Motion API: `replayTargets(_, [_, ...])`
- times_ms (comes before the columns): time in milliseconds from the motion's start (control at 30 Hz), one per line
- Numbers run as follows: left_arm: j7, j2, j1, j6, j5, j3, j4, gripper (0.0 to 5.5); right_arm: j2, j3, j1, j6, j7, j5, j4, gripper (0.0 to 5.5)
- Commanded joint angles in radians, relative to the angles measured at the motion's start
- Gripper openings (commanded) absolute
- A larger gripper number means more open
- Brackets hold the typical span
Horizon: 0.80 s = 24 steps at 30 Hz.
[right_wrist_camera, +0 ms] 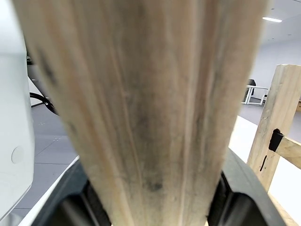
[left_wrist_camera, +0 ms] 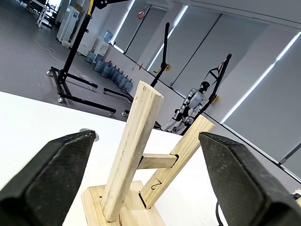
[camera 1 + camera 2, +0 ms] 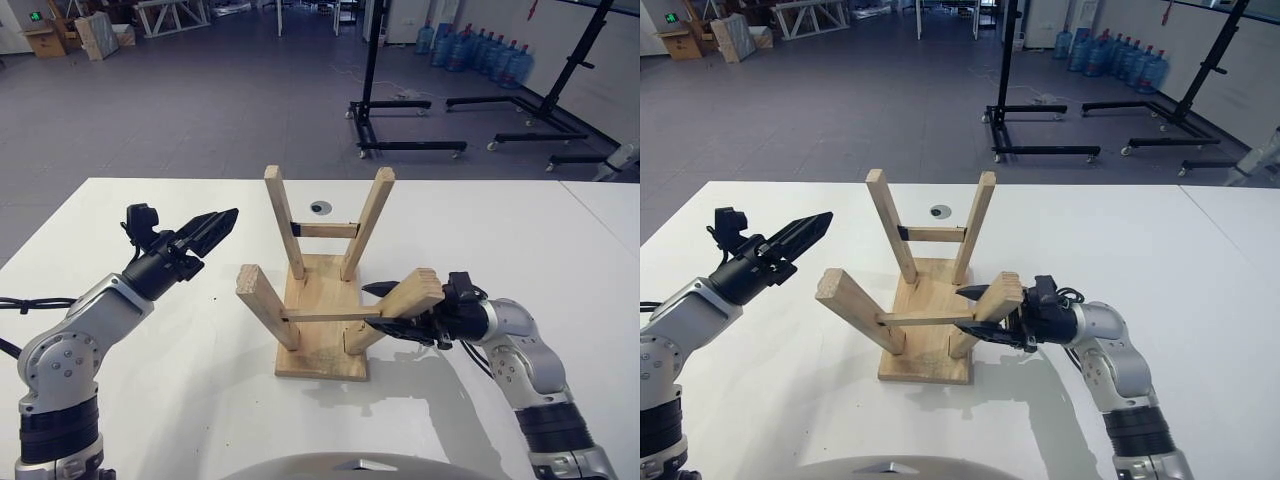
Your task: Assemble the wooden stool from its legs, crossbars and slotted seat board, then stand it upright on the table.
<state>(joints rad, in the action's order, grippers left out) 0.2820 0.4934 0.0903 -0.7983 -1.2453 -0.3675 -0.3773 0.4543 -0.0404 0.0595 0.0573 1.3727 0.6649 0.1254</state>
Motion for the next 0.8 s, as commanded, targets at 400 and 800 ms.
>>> replayTargets(400, [-0.008,0.180,0.199,-0.007,0.043,-0.069,-0.014,4.04,-0.107,-0.050,0.075,-0.045,-0.170,-0.104,0.011,2.05])
replayTargets(800, [-0.054,0.395,0.410,0.052,0.662,0.323,-0.181,4.04,-0.259,-0.165,0.191,-0.099,-0.443,-0.352,-0.113,2.05])
